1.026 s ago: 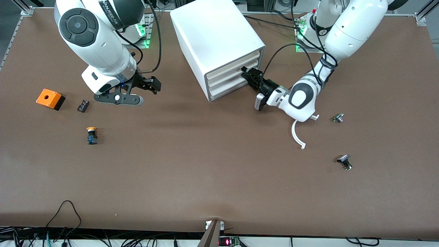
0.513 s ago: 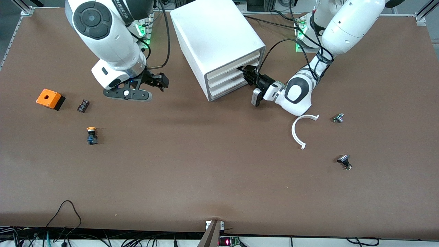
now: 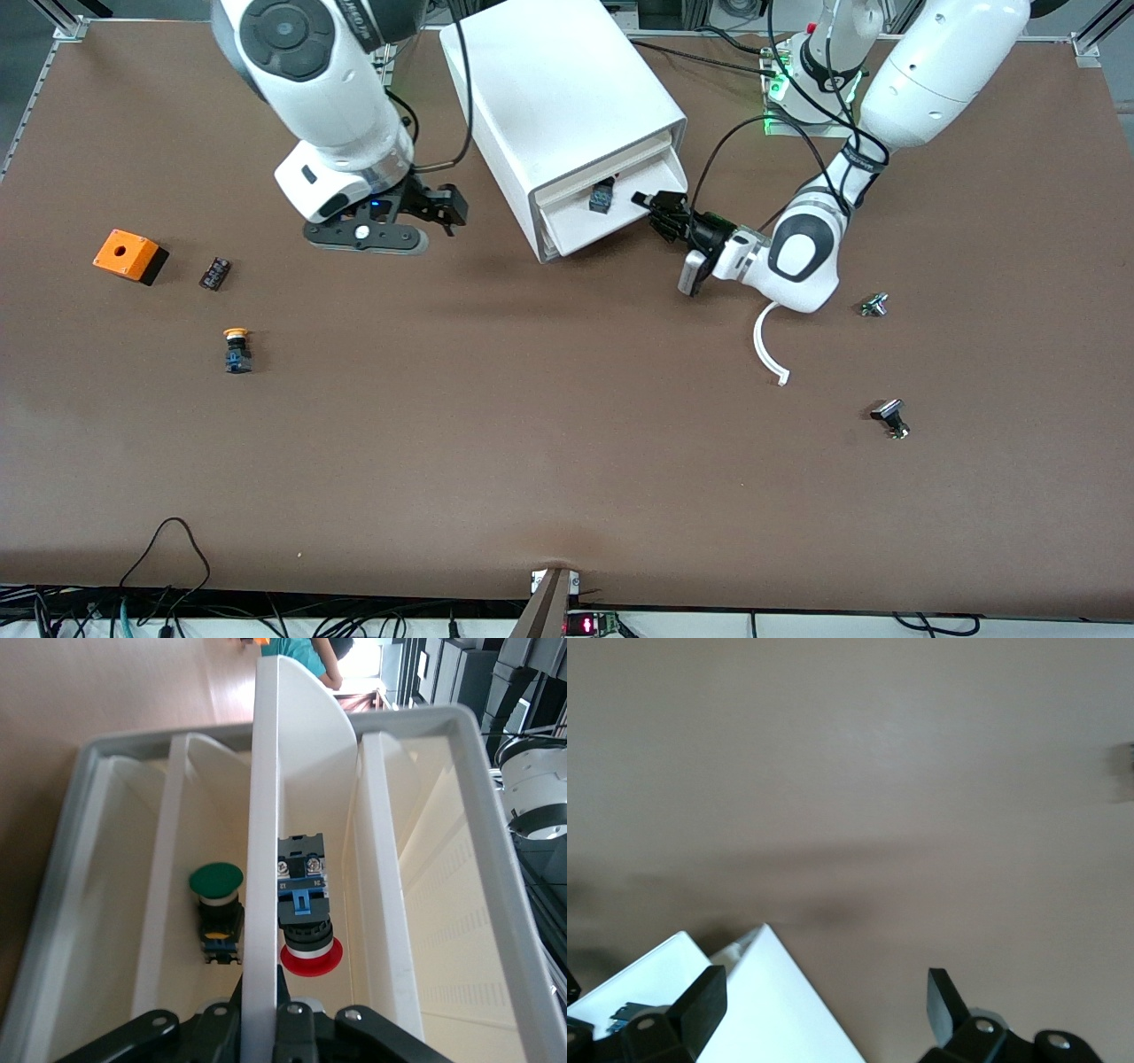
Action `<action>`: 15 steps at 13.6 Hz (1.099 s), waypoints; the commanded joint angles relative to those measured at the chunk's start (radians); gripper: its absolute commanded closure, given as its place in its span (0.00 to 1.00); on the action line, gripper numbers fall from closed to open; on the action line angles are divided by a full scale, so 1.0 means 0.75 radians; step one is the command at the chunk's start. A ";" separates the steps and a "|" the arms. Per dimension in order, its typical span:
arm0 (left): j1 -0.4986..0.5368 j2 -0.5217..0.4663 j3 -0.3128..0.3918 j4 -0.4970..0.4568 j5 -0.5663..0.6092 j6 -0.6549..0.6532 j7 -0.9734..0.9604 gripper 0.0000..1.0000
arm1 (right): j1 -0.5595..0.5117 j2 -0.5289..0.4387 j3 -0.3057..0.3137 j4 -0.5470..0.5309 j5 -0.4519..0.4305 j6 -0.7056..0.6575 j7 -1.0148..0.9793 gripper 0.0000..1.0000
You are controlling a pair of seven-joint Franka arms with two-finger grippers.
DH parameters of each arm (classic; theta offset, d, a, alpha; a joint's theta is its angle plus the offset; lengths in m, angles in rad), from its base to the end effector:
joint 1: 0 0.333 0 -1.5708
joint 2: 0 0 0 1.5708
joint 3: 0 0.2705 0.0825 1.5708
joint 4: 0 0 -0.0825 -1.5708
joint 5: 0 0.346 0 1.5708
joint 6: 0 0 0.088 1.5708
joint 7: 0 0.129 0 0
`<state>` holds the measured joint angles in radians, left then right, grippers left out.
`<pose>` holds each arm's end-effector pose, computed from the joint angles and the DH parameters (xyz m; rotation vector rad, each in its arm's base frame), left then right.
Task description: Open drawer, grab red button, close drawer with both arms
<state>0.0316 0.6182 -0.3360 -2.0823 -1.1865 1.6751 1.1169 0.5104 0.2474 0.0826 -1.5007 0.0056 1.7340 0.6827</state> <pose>0.4052 -0.2534 0.1546 1.5928 -0.4818 -0.3691 0.4891 0.3254 0.4655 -3.1252 0.1455 0.0407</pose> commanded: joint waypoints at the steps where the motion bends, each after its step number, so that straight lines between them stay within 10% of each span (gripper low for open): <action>1: 0.046 0.067 0.000 0.123 0.072 0.004 0.031 1.00 | 0.066 0.091 -0.010 0.084 0.015 0.087 0.104 0.00; 6: 0.101 0.145 0.047 0.289 0.175 0.000 0.008 0.91 | 0.170 0.210 -0.012 0.162 0.009 0.279 0.245 0.00; 7: 0.109 0.141 0.047 0.289 0.177 -0.002 0.012 0.06 | 0.193 0.238 -0.012 0.187 0.009 0.308 0.266 0.00; 15: 0.134 -0.016 0.049 0.318 0.363 -0.118 -0.378 0.00 | 0.381 0.482 -0.022 0.404 -0.062 0.410 0.460 0.00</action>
<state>0.1308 0.6843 -0.2979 -1.8576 -0.9762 1.6254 0.9685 0.7577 0.5462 0.0808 -1.2621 -0.0064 2.0338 0.9677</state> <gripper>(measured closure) 0.242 0.000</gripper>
